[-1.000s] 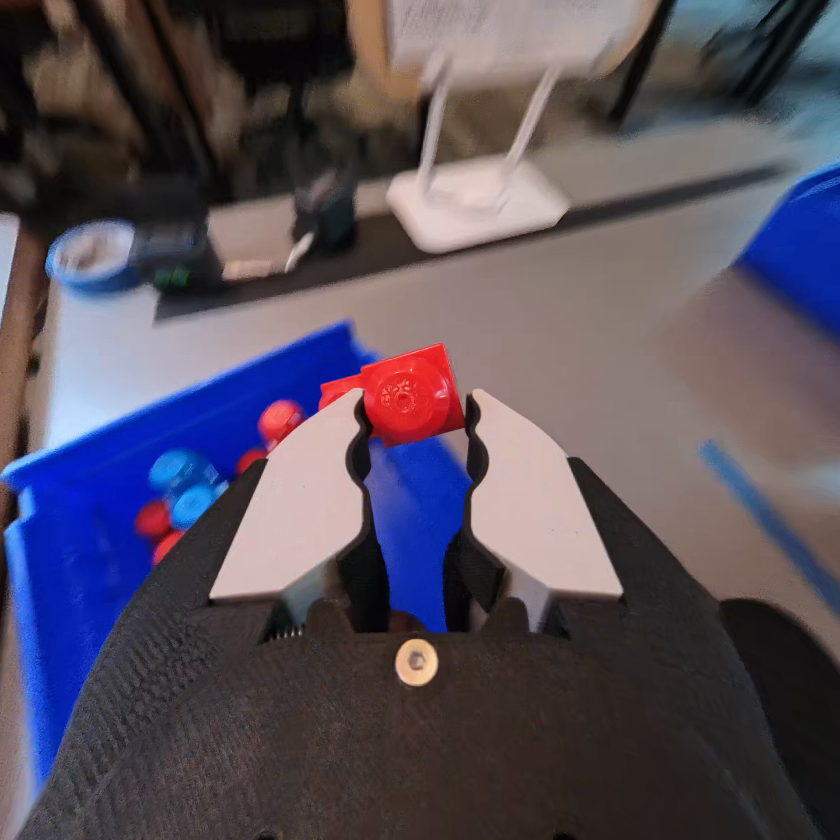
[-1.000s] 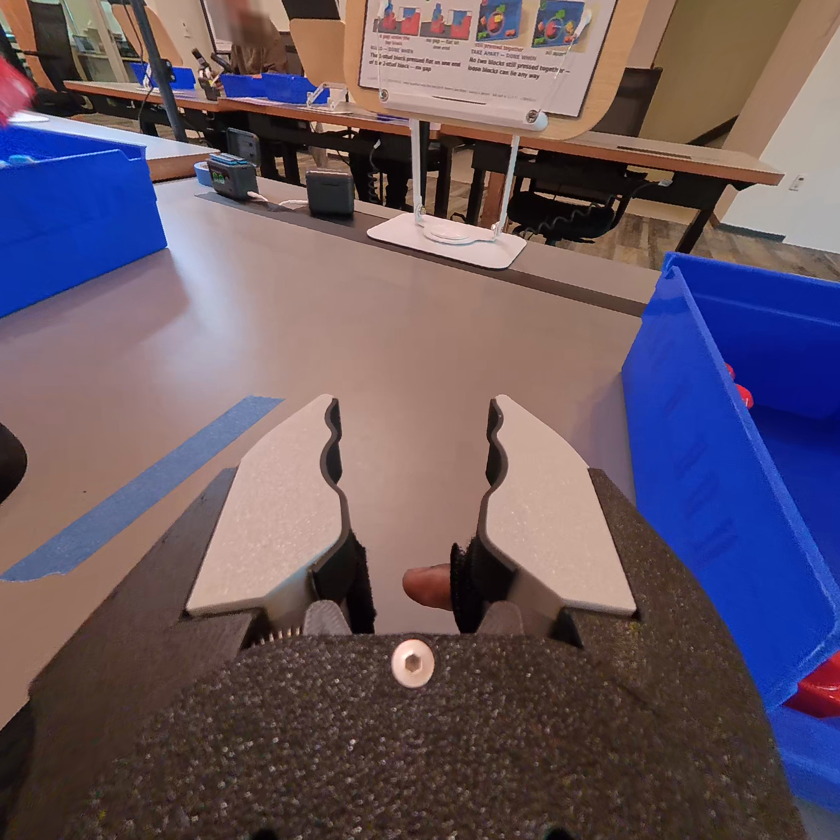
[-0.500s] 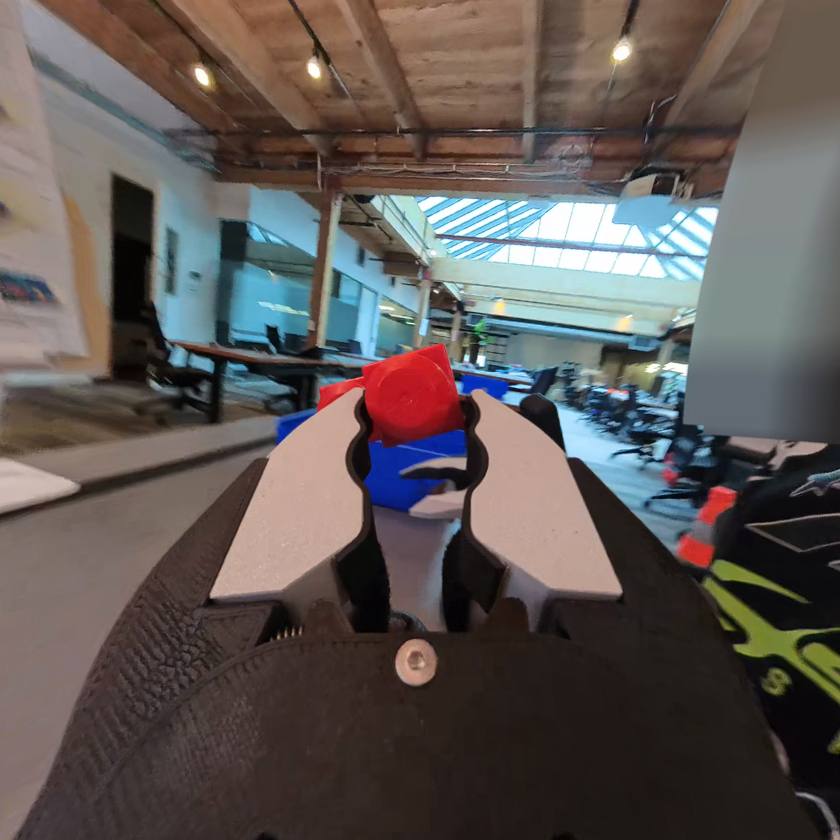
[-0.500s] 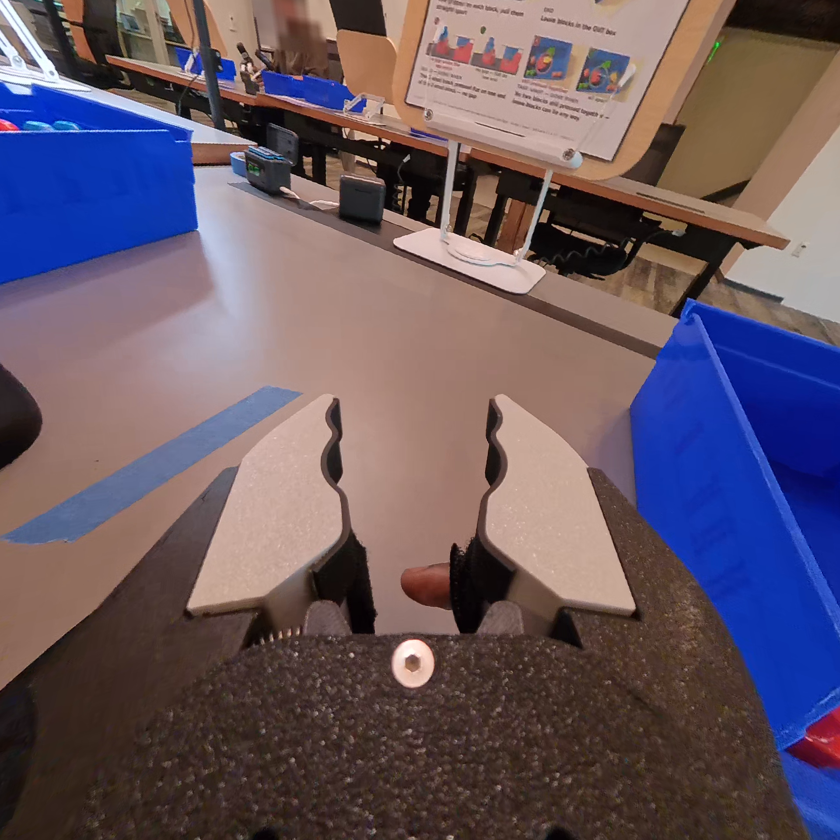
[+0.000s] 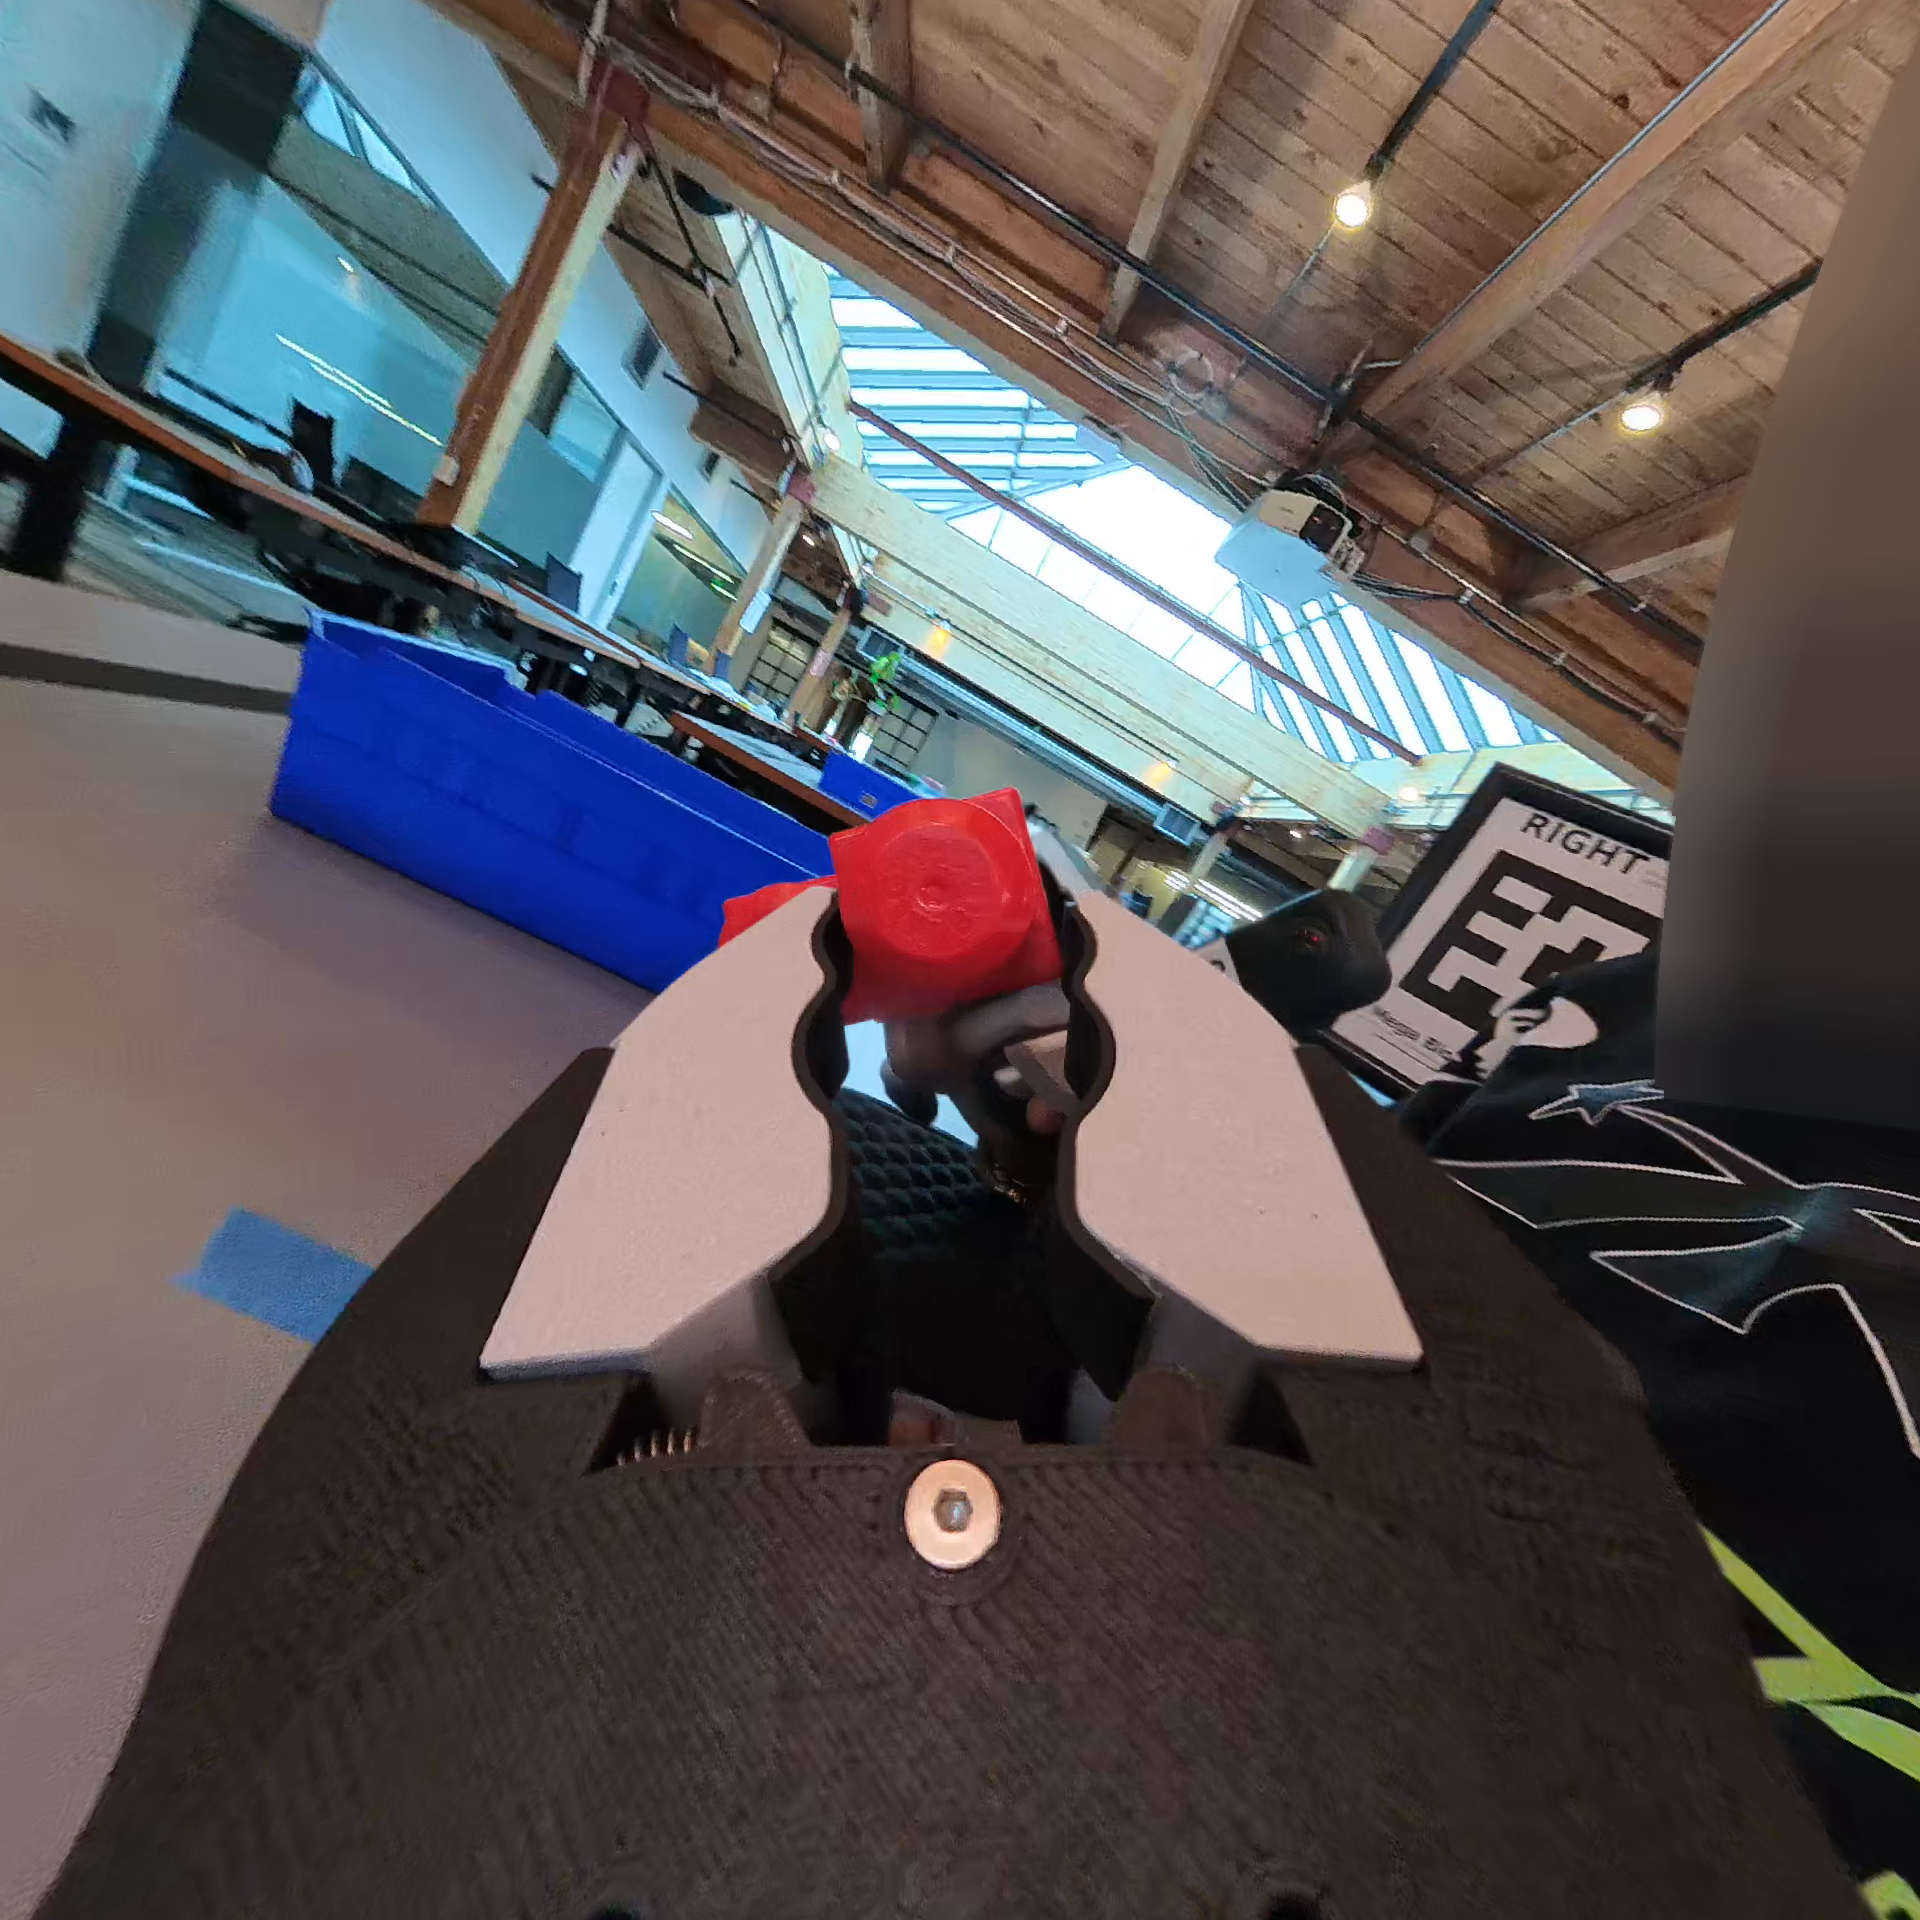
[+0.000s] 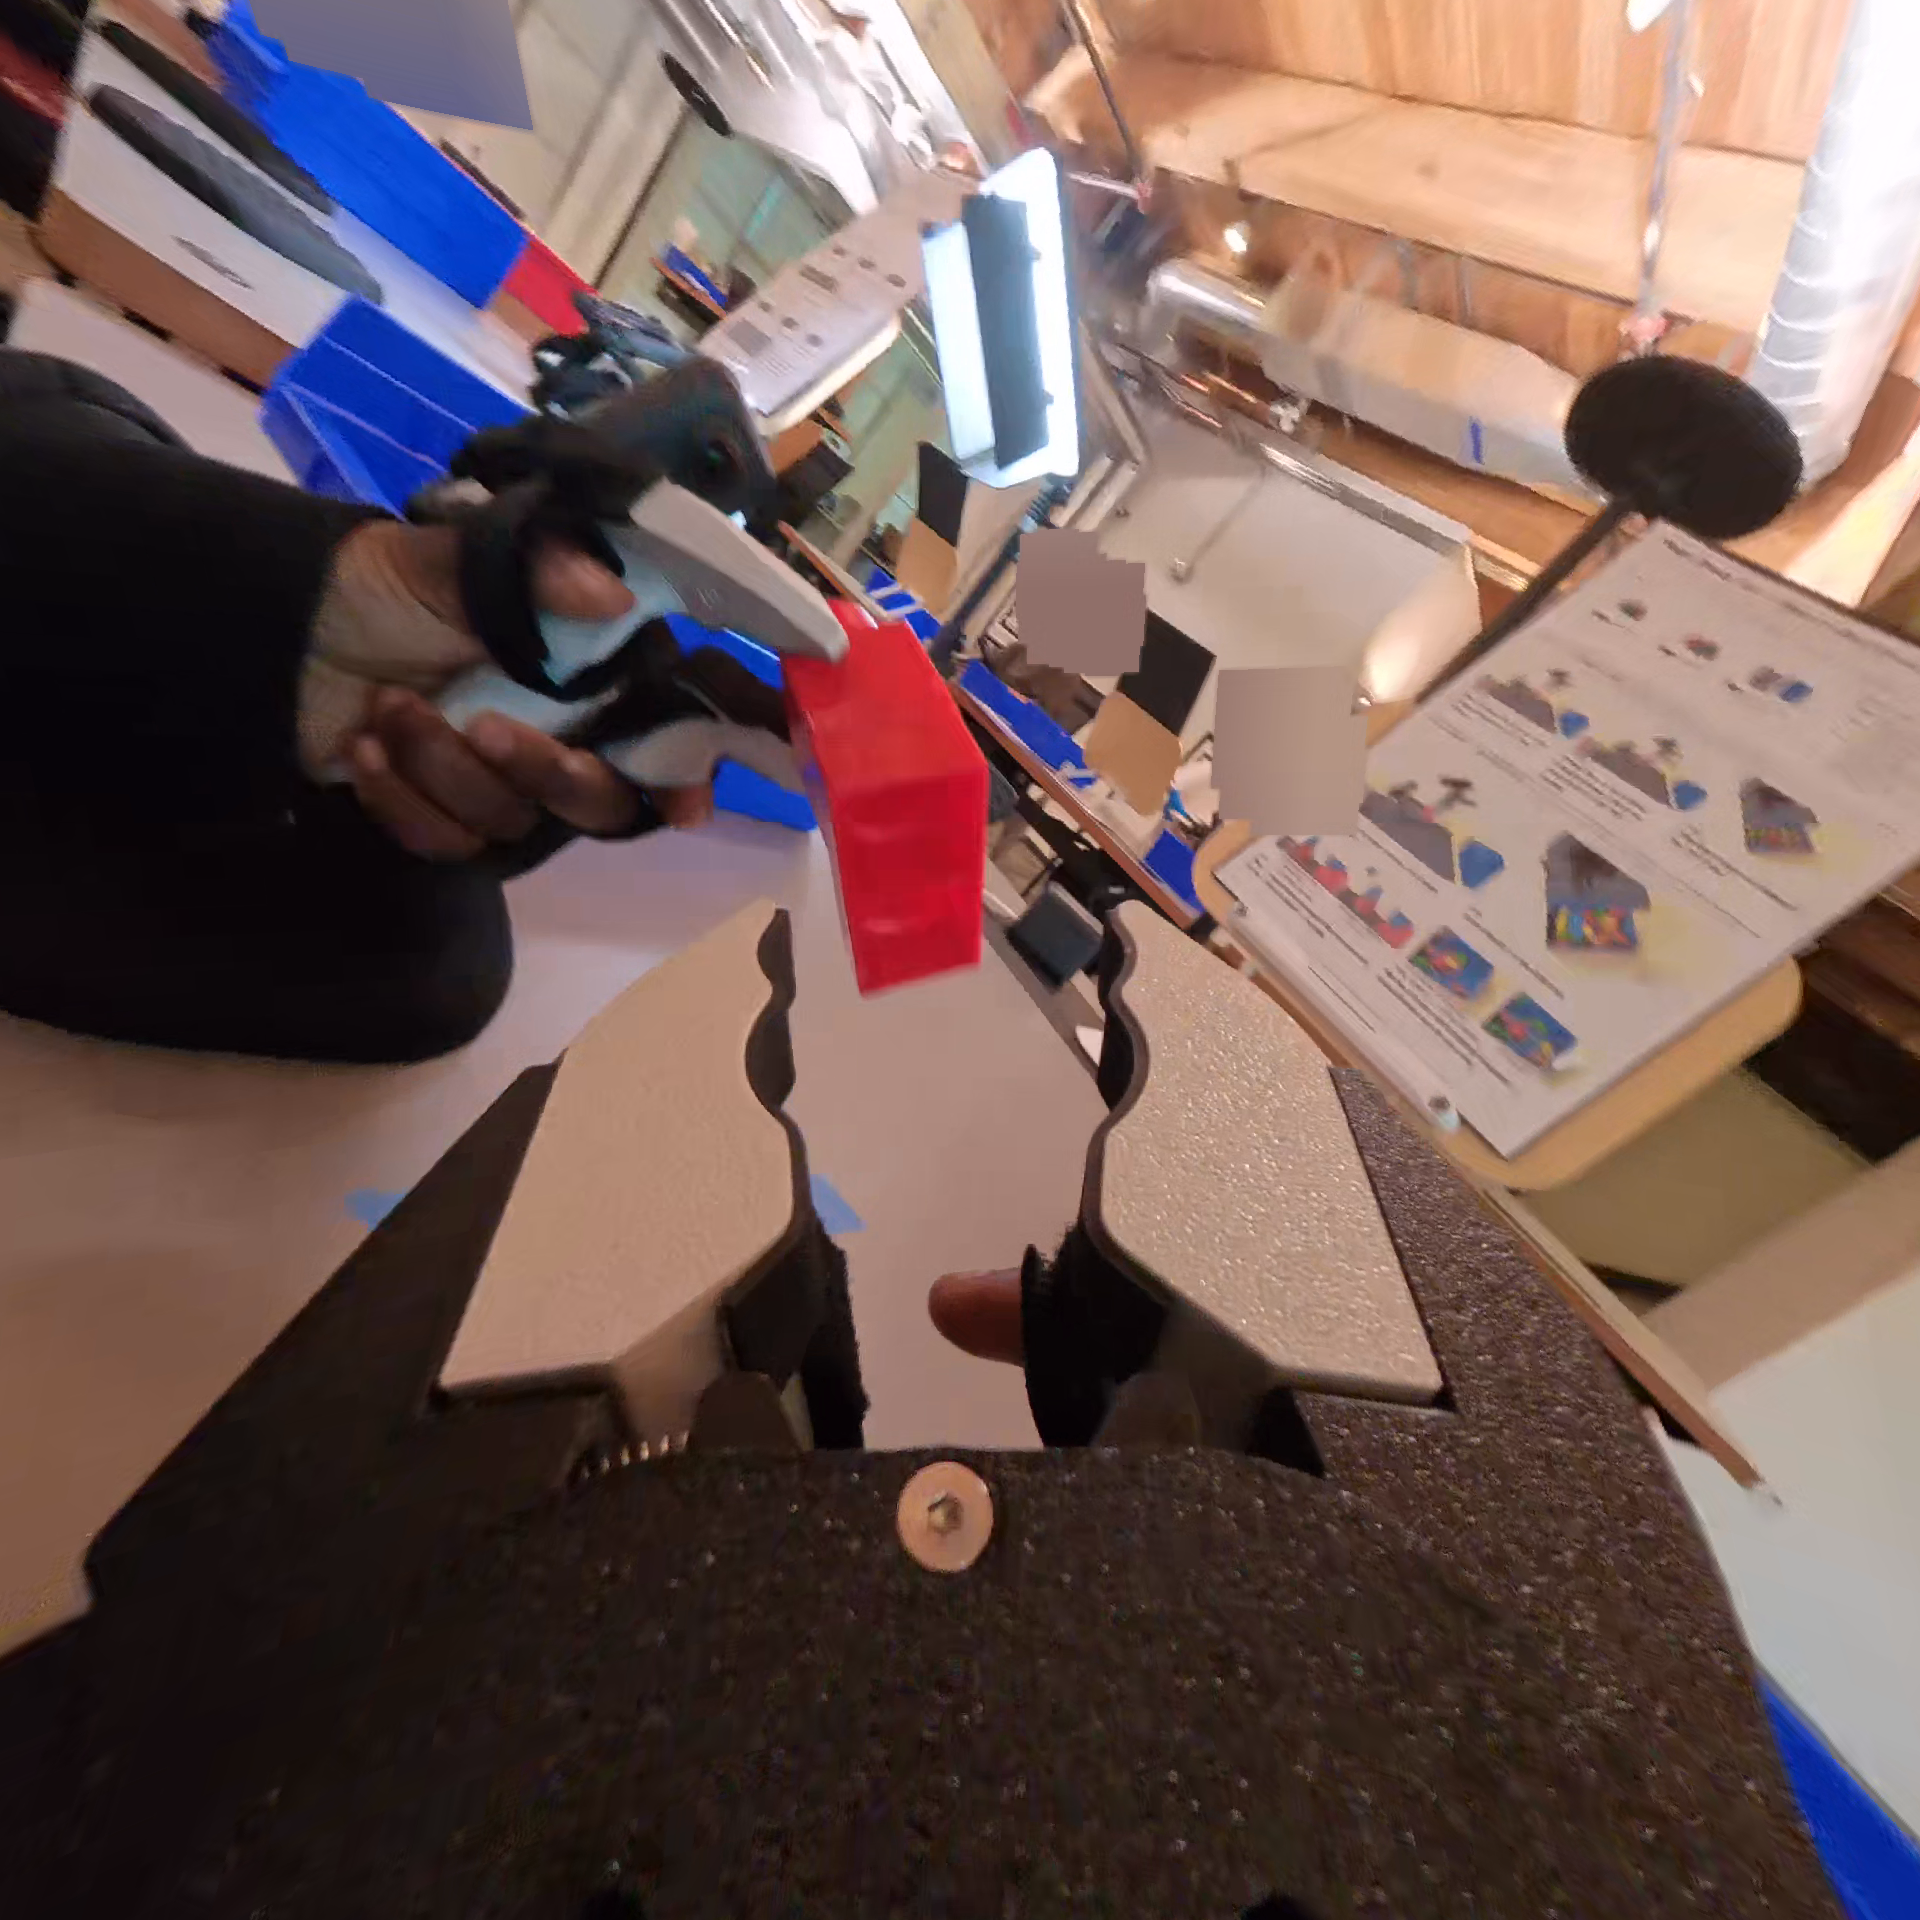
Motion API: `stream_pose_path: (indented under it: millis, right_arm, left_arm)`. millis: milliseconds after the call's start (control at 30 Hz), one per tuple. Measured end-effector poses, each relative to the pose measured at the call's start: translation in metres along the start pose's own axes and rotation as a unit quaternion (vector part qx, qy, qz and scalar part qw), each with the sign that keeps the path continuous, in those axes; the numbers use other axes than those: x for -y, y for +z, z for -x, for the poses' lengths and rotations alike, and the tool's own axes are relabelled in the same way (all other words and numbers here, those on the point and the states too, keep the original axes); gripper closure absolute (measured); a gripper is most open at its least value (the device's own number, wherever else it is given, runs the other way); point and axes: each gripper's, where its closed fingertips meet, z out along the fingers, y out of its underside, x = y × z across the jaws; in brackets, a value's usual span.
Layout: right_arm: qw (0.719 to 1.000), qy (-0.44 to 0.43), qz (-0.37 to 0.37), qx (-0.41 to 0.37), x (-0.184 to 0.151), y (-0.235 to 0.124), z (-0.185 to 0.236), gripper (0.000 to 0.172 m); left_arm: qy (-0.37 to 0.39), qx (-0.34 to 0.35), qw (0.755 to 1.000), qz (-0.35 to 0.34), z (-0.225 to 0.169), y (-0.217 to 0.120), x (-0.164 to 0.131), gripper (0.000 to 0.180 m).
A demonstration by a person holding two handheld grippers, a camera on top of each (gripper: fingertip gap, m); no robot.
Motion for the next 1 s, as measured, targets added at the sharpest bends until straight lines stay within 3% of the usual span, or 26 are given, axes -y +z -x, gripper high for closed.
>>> stream_pose_path:
  millis: [133, 233, 300, 333, 400, 467, 533, 667, 767, 1000]
  right_arm:
    - [0.999, -0.016, -0.007, 0.042, 0.008, 0.017, 0.015, 0.113]
    - [0.999, -0.023, 0.002, 0.04, 0.003, 0.021, 0.016, 0.137]
    - [0.999, 0.003, 0.005, 0.052, 0.0, 0.02, 0.017, 0.137]
    - [0.998, 0.03, 0.004, 0.061, -0.001, 0.018, 0.017, 0.137]
    - [0.986, 0.132, -0.022, 0.099, 0.003, 0.013, 0.016, 0.137]
    - [0.949, 0.267, -0.036, 0.164, 0.005, 0.007, 0.017, 0.138]
    - [0.903, 0.372, -0.05, 0.21, 0.006, 0.003, 0.018, 0.138]
    - [0.836, 0.48, -0.051, 0.261, 0.004, 0.0, 0.024, 0.138]
    - [0.824, 0.496, -0.038, 0.271, 0.001, 0.002, 0.031, 0.138]
    - [0.823, 0.48, -0.005, 0.304, -0.001, -0.001, 0.037, 0.136]
  left_arm:
    - [-0.013, -0.011, 0.999, 0.028, -0.003, 0.004, -0.01, 0.142]
    - [-0.016, -0.018, 0.999, 0.033, -0.004, 0.004, -0.012, 0.142]
    - [-0.009, -0.009, 0.999, 0.045, -0.002, 0.005, -0.016, 0.14]
    - [0.005, -0.005, 0.999, 0.047, -0.002, 0.006, -0.016, 0.138]
    - [0.065, 0.006, 0.997, 0.042, -0.005, 0.007, -0.01, 0.103]
    - [0.16, 0.015, 0.986, 0.043, -0.012, 0.006, -0.009, 0.098]
    - [0.225, 0.008, 0.973, 0.042, -0.023, 0.009, -0.013, 0.108]
    - [0.225, 0.01, 0.97, 0.088, -0.019, 0.014, -0.03, 0.126]
    - [0.216, 0.006, 0.972, 0.088, -0.02, 0.012, -0.029, 0.142]
    - [0.185, -0.008, 0.977, 0.11, -0.019, 0.009, -0.034, 0.144]
